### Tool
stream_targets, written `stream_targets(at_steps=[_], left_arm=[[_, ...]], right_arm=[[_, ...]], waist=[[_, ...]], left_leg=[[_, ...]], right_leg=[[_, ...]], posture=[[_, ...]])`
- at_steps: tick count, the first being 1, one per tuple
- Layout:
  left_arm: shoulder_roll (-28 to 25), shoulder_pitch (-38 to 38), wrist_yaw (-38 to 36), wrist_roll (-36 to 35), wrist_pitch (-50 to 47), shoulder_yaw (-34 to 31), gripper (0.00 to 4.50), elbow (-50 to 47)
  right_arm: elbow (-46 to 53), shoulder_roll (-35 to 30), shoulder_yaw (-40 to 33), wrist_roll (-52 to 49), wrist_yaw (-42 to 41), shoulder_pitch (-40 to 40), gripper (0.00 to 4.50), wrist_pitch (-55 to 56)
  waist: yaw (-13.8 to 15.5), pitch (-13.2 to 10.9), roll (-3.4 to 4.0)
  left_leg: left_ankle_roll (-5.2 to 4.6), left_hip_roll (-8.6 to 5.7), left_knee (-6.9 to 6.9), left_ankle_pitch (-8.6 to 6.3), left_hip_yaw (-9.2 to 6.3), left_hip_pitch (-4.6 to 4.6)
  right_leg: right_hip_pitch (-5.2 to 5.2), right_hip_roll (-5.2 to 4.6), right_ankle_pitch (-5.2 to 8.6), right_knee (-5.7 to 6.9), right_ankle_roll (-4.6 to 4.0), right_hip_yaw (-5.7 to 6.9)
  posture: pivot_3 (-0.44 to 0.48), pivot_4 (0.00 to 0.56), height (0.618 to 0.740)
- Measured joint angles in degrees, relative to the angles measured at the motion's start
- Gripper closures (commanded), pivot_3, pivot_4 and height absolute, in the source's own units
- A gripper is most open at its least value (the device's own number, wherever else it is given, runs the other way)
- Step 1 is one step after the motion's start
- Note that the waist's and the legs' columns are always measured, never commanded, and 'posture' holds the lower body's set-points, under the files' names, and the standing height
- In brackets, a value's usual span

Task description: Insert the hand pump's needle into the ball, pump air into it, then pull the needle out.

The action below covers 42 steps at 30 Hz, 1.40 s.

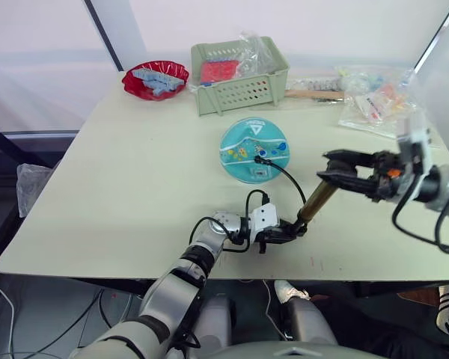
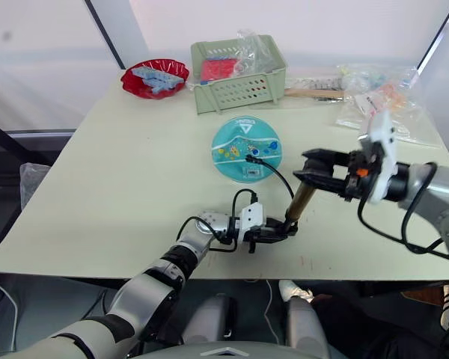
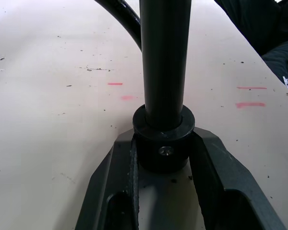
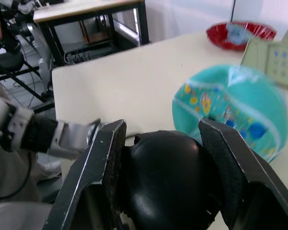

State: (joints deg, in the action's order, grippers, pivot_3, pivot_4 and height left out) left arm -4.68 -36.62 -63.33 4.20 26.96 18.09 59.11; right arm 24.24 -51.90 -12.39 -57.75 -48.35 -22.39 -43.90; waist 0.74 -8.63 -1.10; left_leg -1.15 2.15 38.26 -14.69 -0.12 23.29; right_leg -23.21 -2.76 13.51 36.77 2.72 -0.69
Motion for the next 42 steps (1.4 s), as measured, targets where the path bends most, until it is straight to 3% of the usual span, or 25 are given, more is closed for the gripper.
stream_targets(at_steps=[9,17,25,33,42], left_arm=[[0.2,-0.1,-0.4,-0.2,0.0,-0.4,3.47,0.0],[0.1,0.0,-0.7,-0.2,0.0,-0.5,3.47,0.1],[0.0,0.3,-0.2,0.2,0.0,-0.4,3.47,0.2],[-0.3,0.5,0.4,0.6,-0.2,-0.4,3.47,0.5],[-0.2,0.4,0.6,0.7,-0.2,-0.1,3.47,0.4]], right_arm=[[-0.7,-6.7,-7.0,-9.2,1.9,-5.3,2.56,-7.1],[0.6,-5.6,-7.0,-6.9,1.5,-1.7,2.56,-4.4],[2.0,0.2,-0.2,1.4,1.4,3.4,2.56,2.4],[0.3,8.6,12.5,16.7,2.1,9.1,2.56,12.7],[-1.8,10.0,13.8,19.4,1.0,9.0,2.56,12.7]], waist=[[0.0,0.0,0.03],[0.0,0.1,-0.01],[-0.1,0.4,-0.16],[-0.3,0.5,-0.26],[-0.2,0.5,-0.27]], left_leg=[[0.00,-0.01,0.09,0.00,-0.01,0.35],[0.00,0.00,0.08,0.00,-0.02,0.34],[0.00,0.02,0.09,0.00,0.00,0.11],[0.00,0.04,-0.04,0.00,0.06,-0.44],[0.00,0.04,-0.02,0.00,0.03,-0.46]], right_leg=[[-0.26,0.00,-0.04,0.02,0.04,0.07],[-0.26,0.03,-0.09,0.02,0.13,0.10],[-0.11,0.07,-0.02,0.06,-0.01,0.08],[0.31,0.09,0.01,0.06,-0.01,0.00],[0.36,0.07,0.00,0.04,-0.02,0.00]], posture=[[0.000,0.150,0.736],[0.000,0.150,0.736],[0.000,0.150,0.736],[0.000,0.150,0.736],[0.000,0.150,0.736]])
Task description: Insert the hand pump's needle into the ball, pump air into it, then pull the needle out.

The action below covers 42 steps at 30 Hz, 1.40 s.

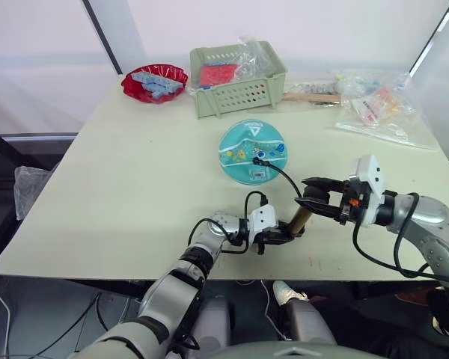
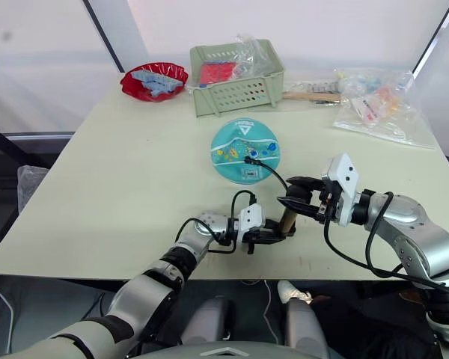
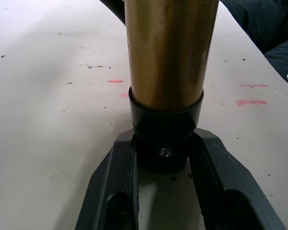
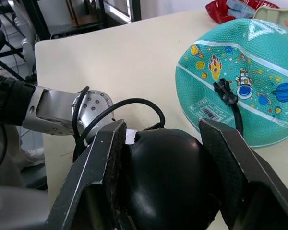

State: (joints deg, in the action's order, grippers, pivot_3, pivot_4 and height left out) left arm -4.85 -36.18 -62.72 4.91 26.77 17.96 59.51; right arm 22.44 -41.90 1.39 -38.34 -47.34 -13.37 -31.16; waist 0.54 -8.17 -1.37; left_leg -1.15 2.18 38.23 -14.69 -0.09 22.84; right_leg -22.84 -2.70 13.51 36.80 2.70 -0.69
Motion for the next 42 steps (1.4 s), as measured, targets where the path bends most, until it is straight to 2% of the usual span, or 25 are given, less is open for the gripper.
stream_targets(at_steps=[10,20,26,30,42], left_arm=[[0.3,-0.5,-0.3,-0.2,0.1,0.1,3.47,0.0],[0.3,-0.8,-1.3,-0.6,0.0,0.0,3.47,-0.1],[0.4,-0.8,-1.4,-0.7,0.0,0.0,3.47,-0.3],[0.3,-0.8,-1.9,-0.6,0.0,0.0,3.47,-0.3],[0.0,-0.6,-1.3,-0.6,-0.7,0.0,3.47,-0.3]], right_arm=[[1.0,-6.5,-8.4,-13.6,-0.7,-10.6,2.56,-13.9],[-0.5,-13.4,-15.4,-26.1,0.8,-22.2,2.56,-23.2],[-2.4,-14.6,-15.3,-27.5,1.3,-24.2,2.56,-26.3],[-2.0,-13.9,-15.2,-27.1,1.5,-24.2,2.56,-26.4],[1.8,-7.6,-6.7,-12.3,0.2,-10.3,2.56,-12.7]], waist=[[0.2,-0.4,0.30],[0.2,-0.4,0.40],[0.2,-0.4,0.46],[0.2,-0.4,0.48],[0.1,-0.1,0.36]], left_leg=[[0.00,-0.03,-0.01,0.00,-0.03,0.22],[0.00,-0.03,0.07,0.00,-0.03,0.63],[-0.01,-0.05,0.10,0.01,-0.02,0.88],[-0.01,-0.05,0.10,0.00,-0.02,0.87],[-0.01,-0.04,0.12,0.01,-0.02,0.66]], right_leg=[[-0.20,-0.05,-0.01,-0.02,-0.01,-0.02],[-0.51,-0.06,-0.04,0.00,0.01,0.06],[-0.75,-0.07,-0.13,0.02,0.11,0.04],[-0.74,-0.06,-0.13,0.02,0.11,0.06],[-0.57,0.00,-0.10,0.05,0.08,0.07]], posture=[[0.000,0.150,0.736],[0.000,0.150,0.736],[0.000,0.150,0.736],[0.000,0.150,0.736],[0.000,0.150,0.736]])
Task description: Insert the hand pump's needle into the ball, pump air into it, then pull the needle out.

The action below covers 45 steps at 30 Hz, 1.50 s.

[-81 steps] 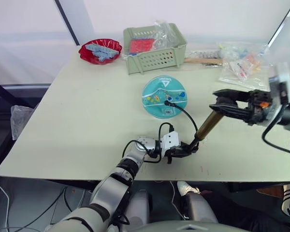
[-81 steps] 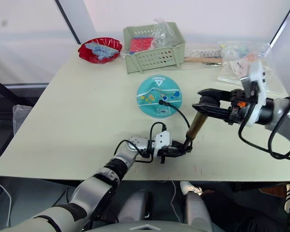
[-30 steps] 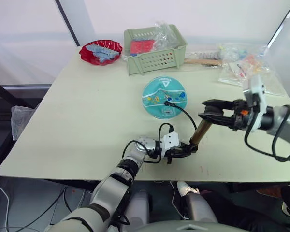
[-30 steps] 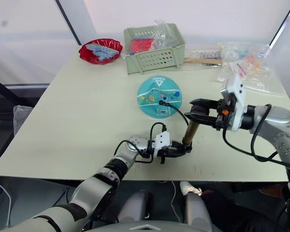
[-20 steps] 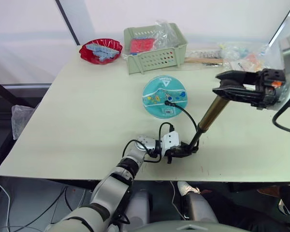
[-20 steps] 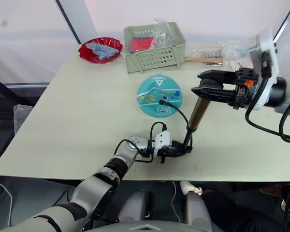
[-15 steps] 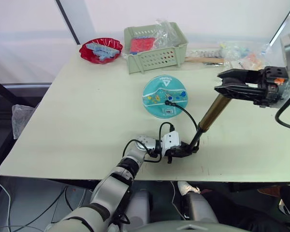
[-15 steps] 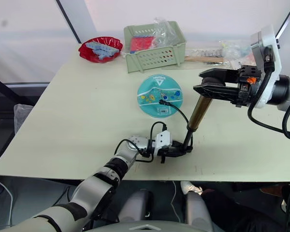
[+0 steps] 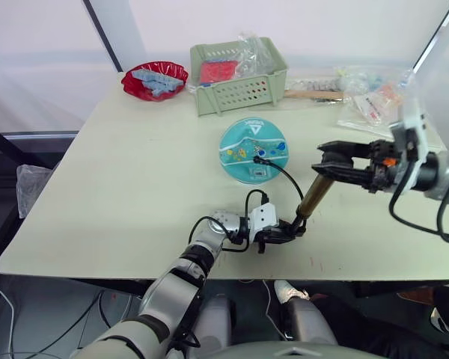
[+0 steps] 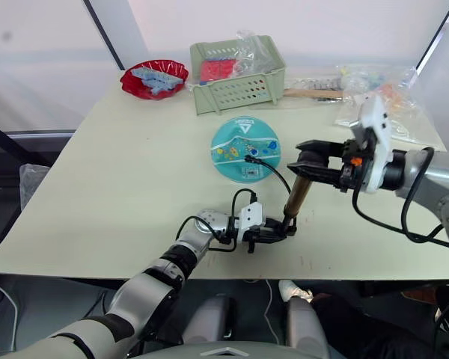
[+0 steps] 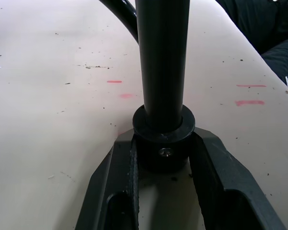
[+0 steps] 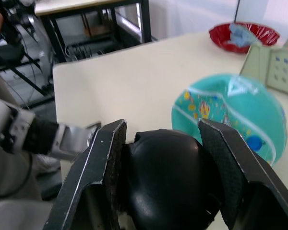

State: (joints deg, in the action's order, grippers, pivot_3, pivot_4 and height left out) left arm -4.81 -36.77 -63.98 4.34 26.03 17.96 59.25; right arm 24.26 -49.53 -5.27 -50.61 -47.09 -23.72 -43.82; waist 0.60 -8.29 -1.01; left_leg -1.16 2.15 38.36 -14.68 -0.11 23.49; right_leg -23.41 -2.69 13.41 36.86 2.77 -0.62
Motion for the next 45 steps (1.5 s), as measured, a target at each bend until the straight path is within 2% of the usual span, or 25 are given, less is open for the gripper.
stream_targets(at_steps=[10,17,22,29,37,45], left_arm=[[0.0,0.1,0.2,0.1,-0.9,0.1,3.47,0.0],[0.1,0.1,0.2,0.1,-0.9,0.1,3.47,0.0],[0.3,0.0,-0.2,-0.1,-0.9,0.0,3.47,-0.1],[0.3,-0.1,-1.9,-0.6,-0.9,-0.3,3.47,-0.7],[0.1,0.1,-2.1,-0.6,-0.9,-0.3,3.47,-1.1],[0.0,0.2,-2.2,-0.5,-0.9,-0.2,3.47,-1.2]], right_arm=[[-2.6,7.0,8.7,13.7,-0.3,8.9,2.56,13.7],[-3.4,7.3,8.7,14.9,-2.5,9.0,2.56,16.2],[-4.3,5.5,6.1,10.4,-3.9,6.0,2.56,10.5],[-3.2,0.4,-1.4,-1.0,-4.4,-2.4,2.56,0.7],[-4.5,-5.2,-7.1,-10.7,-3.2,-11.6,2.56,-8.1],[-4.6,-4.7,-7.9,-12.5,-1.4,-12.4,2.56,-9.6]], waist=[[0.0,0.2,-0.22],[0.0,0.1,-0.22],[0.1,0.0,-0.13],[0.2,-0.2,0.08],[0.2,-0.2,0.13],[0.1,-0.2,0.13]], left_leg=[[0.00,0.00,-0.04,0.00,0.03,-0.40],[0.00,0.00,-0.05,0.00,0.07,-0.46],[0.00,0.00,-0.05,0.00,0.06,-0.36],[0.00,-0.02,-0.03,0.00,-0.07,0.21],[0.00,-0.01,-0.02,0.00,-0.07,0.23],[0.00,-0.01,-0.02,0.00,-0.04,0.22]], right_leg=[[0.33,0.02,0.08,0.00,-0.08,-0.03],[0.39,0.01,0.07,-0.01,-0.09,-0.07],[0.32,0.00,0.07,-0.01,-0.09,-0.07],[-0.13,0.00,-0.08,-0.01,0.12,0.07],[-0.17,-0.01,-0.08,-0.01,0.12,0.07],[-0.16,-0.01,-0.08,-0.01,0.12,0.05]], posture=[[0.000,0.150,0.736],[0.000,0.150,0.736],[0.000,0.150,0.736],[0.000,0.150,0.736],[0.000,0.150,0.736],[0.000,0.150,0.736]])
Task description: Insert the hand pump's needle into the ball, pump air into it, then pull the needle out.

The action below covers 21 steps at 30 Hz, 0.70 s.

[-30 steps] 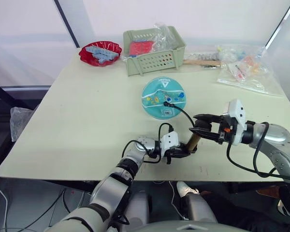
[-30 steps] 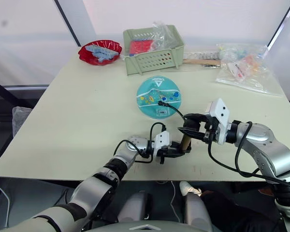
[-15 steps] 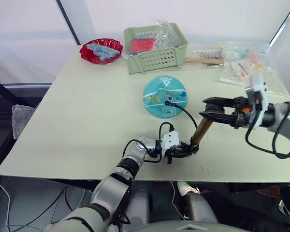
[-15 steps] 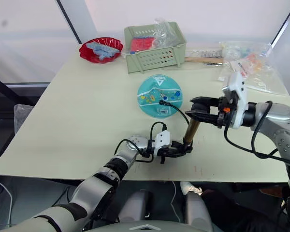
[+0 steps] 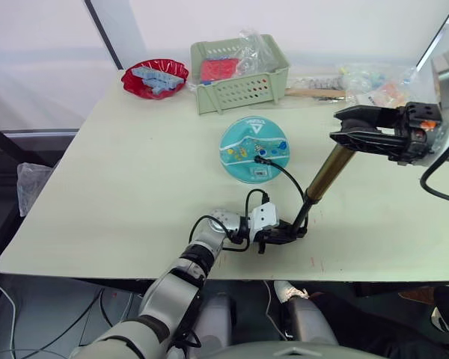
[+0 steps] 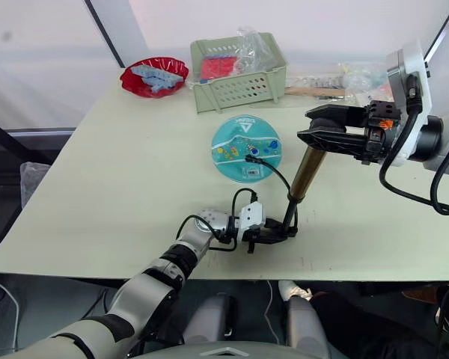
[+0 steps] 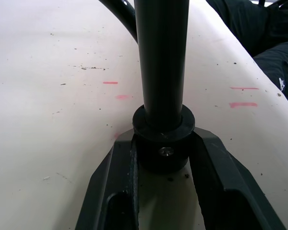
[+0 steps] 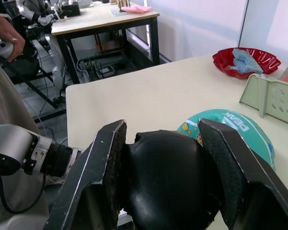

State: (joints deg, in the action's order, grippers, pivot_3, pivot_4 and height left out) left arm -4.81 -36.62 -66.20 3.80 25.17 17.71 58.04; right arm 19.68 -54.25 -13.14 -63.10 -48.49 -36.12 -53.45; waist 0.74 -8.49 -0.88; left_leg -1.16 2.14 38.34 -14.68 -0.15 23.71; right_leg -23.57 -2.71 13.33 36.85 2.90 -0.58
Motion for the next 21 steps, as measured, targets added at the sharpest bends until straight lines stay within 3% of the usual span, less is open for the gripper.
stream_targets(at_steps=[6,21], left_arm=[[-0.3,0.1,0.2,0.1,0.0,0.2,3.47,0.0],[-0.6,0.7,1.1,0.5,-0.3,0.1,3.47,0.4]], right_arm=[[3.3,3.2,1.5,6.2,-1.4,8.6,2.56,7.5],[-1.2,13.3,18.5,31.6,-3.5,21.5,2.56,31.8]], waist=[[-0.3,0.1,-0.02],[-0.8,0.3,-0.24]], left_leg=[[0.00,0.01,0.00,0.00,0.02,-0.14],[0.00,0.04,-0.08,0.00,0.06,-0.91]], right_leg=[[0.10,0.04,0.00,0.04,0.02,-0.04],[0.76,0.09,0.17,0.04,-0.19,-0.09]], posture=[[0.000,0.150,0.736],[0.000,0.150,0.736]])
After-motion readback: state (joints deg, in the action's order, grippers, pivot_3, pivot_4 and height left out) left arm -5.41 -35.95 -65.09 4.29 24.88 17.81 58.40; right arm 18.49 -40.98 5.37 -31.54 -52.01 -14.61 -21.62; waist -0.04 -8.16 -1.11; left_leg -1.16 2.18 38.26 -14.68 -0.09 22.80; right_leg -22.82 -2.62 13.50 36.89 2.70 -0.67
